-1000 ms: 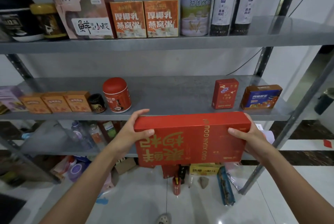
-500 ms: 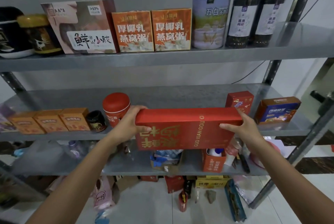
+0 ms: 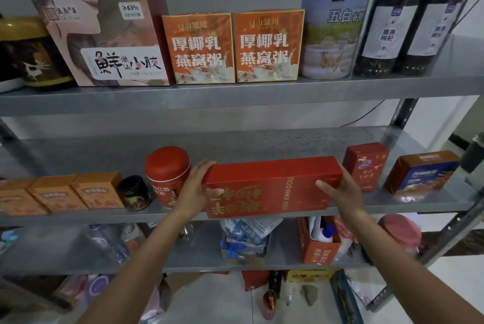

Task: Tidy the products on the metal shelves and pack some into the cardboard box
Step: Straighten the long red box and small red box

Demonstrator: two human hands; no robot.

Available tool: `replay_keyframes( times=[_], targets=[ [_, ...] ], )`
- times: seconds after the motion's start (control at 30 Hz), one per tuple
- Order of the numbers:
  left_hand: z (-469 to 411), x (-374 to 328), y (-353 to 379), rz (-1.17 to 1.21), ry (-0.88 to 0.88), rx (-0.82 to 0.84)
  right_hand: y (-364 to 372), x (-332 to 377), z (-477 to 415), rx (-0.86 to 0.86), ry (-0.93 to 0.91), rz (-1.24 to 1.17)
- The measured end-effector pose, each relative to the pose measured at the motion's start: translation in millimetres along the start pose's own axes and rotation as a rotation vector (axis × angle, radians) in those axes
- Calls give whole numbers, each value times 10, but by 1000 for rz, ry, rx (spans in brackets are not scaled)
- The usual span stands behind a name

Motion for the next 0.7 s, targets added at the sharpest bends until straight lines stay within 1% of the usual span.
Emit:
replay_keyframes(
  times=[0.07,0.13,0.2,0.27,0.33,0.4,0.47,0.53,0.7],
  targets=[
    [20,35,43,54,-35,-62,21,-50,-38,20,6,-4],
    [115,50,137,136,-109,-181,39,-141,-55,32,3,26],
    [274,107,295,199,-152,-304,61,-251,-54,-1,-3,69],
    [433,205,505,208,-196,-405,96,-387,-25,-36,27,88],
    [540,253,707,207,-250,-459,141,-522,33,-81,71,113],
    [559,259,825,231,-279,-476,174,-637,96,-126,99,129],
    [501,257,842,243,-309,-477,190,-717,116,-130,114,123],
    [425,239,815,264,-323,-452,201,-747,76,-90,133,106],
    [242,328,787,316,-302,-336,235,-678,-122,2,66,116]
  ],
)
Point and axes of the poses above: each hand's wrist, its own z-axis away from the middle knuckle, its own y-axis out of the palm, x = y × z, the point moved 3 cm from there along -z, towards the middle knuckle, and after that the axes turned 5 degrees about -x, right-handed, at the moved point
